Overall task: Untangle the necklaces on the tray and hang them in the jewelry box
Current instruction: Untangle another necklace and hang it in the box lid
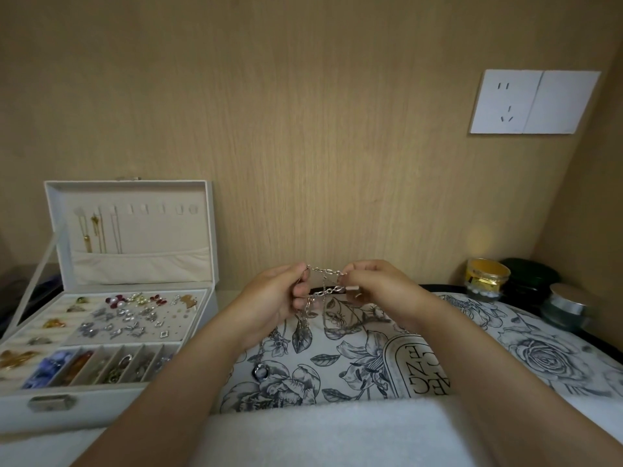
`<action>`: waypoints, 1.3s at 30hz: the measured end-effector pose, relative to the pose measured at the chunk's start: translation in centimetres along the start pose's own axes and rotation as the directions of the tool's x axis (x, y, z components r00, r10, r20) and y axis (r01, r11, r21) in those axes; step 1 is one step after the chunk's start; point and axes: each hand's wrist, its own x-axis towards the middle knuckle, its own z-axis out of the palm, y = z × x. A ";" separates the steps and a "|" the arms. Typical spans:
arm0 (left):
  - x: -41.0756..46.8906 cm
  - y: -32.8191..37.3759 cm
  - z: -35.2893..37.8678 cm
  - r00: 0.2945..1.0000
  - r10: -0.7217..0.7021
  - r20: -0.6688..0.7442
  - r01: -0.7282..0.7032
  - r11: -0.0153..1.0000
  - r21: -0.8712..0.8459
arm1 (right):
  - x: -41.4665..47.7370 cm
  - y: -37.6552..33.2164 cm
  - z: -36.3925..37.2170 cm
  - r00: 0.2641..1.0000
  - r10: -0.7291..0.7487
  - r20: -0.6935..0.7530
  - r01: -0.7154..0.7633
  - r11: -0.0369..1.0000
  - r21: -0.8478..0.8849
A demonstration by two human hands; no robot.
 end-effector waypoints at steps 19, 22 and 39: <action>-0.4 0.7 -0.8 0.981 0.127 -0.148 -0.051 0.900 0.433 | 0.8 1.1 -0.3 0.943 -0.180 -0.279 0.126 0.971 -0.201; -0.3 0.7 -0.3 0.969 0.160 -0.187 -0.026 0.823 0.568 | 1.1 1.8 -0.5 0.942 -0.201 -0.267 0.080 0.911 -0.404; -0.5 1.0 -1.8 0.982 -0.077 -0.174 0.187 0.212 0.959 | -0.4 0.7 -1.0 0.974 0.190 0.124 -0.108 0.870 -0.481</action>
